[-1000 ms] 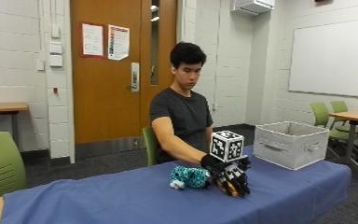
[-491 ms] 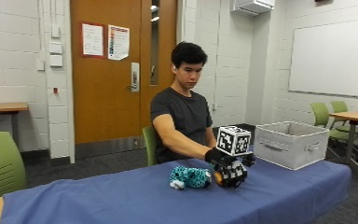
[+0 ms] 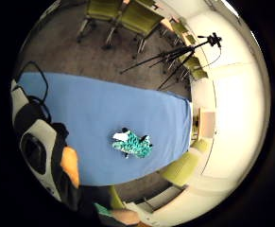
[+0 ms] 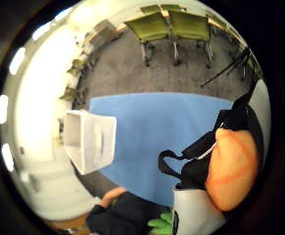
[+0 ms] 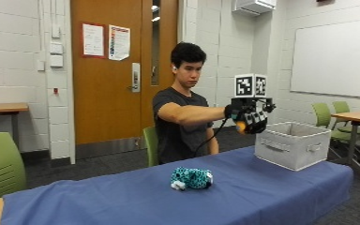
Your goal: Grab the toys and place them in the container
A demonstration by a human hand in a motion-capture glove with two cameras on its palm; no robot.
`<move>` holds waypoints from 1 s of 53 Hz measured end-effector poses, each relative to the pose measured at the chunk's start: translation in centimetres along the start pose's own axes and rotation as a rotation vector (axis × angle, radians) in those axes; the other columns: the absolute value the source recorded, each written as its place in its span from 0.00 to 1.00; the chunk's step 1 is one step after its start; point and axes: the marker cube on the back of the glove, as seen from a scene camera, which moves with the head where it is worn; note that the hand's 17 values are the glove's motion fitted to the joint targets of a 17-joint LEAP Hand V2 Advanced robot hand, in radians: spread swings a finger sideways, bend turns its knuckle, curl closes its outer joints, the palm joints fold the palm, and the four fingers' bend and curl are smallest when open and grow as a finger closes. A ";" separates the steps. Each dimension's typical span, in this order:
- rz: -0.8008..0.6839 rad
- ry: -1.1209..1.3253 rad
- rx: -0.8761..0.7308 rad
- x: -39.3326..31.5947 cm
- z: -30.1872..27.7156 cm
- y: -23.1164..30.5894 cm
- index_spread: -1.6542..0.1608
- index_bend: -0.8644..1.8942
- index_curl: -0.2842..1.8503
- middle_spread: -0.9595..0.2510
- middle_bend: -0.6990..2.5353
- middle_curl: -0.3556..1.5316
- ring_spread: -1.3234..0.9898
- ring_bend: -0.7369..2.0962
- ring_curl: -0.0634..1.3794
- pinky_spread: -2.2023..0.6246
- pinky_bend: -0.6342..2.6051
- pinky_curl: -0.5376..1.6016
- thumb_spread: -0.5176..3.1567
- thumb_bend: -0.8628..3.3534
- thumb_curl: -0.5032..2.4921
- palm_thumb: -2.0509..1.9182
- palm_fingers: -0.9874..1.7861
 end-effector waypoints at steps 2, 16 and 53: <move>-0.005 0.004 0.016 -0.7 -1.3 -0.3 0.68 0.43 0.62 0.46 0.47 0.57 0.39 0.65 0.39 0.61 0.44 0.44 0.33 0.24 0.45 0.66 0.80; -0.113 -0.026 0.147 -10.7 -10.9 -0.9 0.71 0.49 0.63 0.49 0.49 0.58 0.39 0.65 0.40 0.61 0.44 0.44 0.32 0.24 0.49 0.65 0.80; -0.530 -0.306 0.067 -37.9 -10.3 -1.0 0.74 0.47 0.60 0.51 0.47 0.57 0.39 0.65 0.40 0.63 0.46 0.45 0.35 0.22 0.55 0.61 0.68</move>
